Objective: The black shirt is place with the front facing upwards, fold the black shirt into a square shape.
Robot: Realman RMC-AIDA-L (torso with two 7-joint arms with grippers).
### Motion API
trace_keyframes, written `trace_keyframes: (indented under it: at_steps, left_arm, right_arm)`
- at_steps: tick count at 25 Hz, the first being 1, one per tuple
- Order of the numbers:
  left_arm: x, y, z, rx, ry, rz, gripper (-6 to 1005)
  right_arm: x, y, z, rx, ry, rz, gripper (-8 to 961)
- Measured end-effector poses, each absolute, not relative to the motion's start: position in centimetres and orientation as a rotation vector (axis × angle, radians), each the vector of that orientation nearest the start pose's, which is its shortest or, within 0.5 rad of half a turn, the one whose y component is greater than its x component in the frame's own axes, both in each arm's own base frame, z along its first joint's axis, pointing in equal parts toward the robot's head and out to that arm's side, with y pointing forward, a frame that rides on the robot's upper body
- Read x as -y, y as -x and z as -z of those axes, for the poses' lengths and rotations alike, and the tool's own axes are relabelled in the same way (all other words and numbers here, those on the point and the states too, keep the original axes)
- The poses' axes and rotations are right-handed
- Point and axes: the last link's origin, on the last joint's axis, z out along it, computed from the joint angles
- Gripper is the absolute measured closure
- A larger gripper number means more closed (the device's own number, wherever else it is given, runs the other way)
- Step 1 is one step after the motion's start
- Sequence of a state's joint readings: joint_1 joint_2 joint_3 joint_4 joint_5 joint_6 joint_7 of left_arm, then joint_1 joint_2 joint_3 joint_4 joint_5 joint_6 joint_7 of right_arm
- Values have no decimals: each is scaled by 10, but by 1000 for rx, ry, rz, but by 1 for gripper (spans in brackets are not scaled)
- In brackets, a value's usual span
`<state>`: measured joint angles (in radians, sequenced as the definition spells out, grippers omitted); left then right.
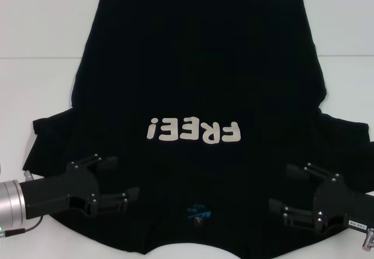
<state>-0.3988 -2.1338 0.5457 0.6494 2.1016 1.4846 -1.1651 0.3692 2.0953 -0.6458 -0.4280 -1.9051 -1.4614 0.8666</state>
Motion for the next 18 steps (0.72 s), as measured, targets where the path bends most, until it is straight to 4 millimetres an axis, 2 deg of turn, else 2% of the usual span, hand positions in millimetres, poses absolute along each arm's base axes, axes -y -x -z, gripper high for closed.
trace_keyframes:
  at_steps: [10,14,18]
  left_arm:
    - [-292,316,12,672,2578,587,62]
    - [-302,319,-1,974,2473,641,62]
    - [-314,322,-24,1150,2370,692,62]
  right_arm:
    - [-273,-319,35,-443,2565,-677,56]
    - [-274,-319,35,-448,2564,-677,56]
    - [-276,-318,36,-450,2565,-670,57]
